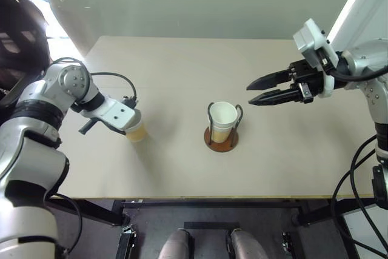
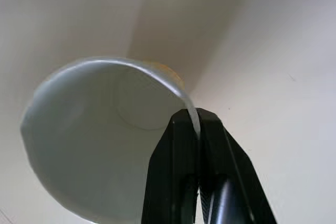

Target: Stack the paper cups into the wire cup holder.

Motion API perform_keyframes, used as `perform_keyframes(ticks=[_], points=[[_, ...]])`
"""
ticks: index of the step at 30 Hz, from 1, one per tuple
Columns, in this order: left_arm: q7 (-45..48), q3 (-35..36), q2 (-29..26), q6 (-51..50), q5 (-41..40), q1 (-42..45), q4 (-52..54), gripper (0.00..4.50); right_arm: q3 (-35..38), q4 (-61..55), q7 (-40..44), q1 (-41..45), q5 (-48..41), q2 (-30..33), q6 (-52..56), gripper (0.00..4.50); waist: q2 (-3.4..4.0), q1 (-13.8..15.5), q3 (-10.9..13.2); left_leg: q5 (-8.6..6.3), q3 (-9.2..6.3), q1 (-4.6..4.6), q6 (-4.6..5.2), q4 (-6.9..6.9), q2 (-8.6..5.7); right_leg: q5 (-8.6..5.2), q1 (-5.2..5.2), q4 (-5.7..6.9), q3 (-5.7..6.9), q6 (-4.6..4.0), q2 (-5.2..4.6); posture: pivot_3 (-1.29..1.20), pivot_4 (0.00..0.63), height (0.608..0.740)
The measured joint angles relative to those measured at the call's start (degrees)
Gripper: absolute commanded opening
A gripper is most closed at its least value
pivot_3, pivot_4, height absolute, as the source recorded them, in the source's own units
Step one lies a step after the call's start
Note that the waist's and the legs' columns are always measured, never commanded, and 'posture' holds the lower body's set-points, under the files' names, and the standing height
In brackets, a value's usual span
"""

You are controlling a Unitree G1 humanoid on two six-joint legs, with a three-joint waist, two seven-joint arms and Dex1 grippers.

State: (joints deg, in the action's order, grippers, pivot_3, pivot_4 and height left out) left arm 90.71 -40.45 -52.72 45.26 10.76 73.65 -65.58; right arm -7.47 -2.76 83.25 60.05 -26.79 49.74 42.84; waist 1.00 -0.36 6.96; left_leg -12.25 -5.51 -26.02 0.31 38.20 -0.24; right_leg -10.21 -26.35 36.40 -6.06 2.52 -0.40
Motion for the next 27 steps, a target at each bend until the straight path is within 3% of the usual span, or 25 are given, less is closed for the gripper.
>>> perform_keyframes(ticks=[7,12,27], points=[[-0.2,3.6,2.2,-0.9,3.8,1.1,-2.8,0.03,0.0,-0.1,0.0,0.0,0.0,0.4,0.0,1.57,0.0,0.2,0.0,0.02,-0.03,-0.02,0.02,0.07,-0.04,0.01,0.0,0.06,0.02,-0.01,-0.01,0.0,0.15,0.74],[-2.9,6.0,5.2,-2.4,6.7,7.8,-5.8,0.03,-0.1,0.3,1.3,-0.9,0.6,3.2,-1.3,1.57,-0.08,0.5,0.0,0.01,-0.06,-0.09,0.03,0.07,-0.08,0.01,0.01,-0.07,0.01,0.0,-0.1,0.0,0.15,0.74],[-0.5,16.0,18.5,-10.2,6.1,21.9,-9.3,0.03,-0.1,9.0,5.8,-3.2,5.7,10.5,-7.9,1.57,-0.07,0.0,0.0,-0.22,0.29,-0.29,0.31,-0.07,0.03,0.27,-0.12,-0.44,-0.23,0.8,-0.08,0.0,0.15,0.74]])
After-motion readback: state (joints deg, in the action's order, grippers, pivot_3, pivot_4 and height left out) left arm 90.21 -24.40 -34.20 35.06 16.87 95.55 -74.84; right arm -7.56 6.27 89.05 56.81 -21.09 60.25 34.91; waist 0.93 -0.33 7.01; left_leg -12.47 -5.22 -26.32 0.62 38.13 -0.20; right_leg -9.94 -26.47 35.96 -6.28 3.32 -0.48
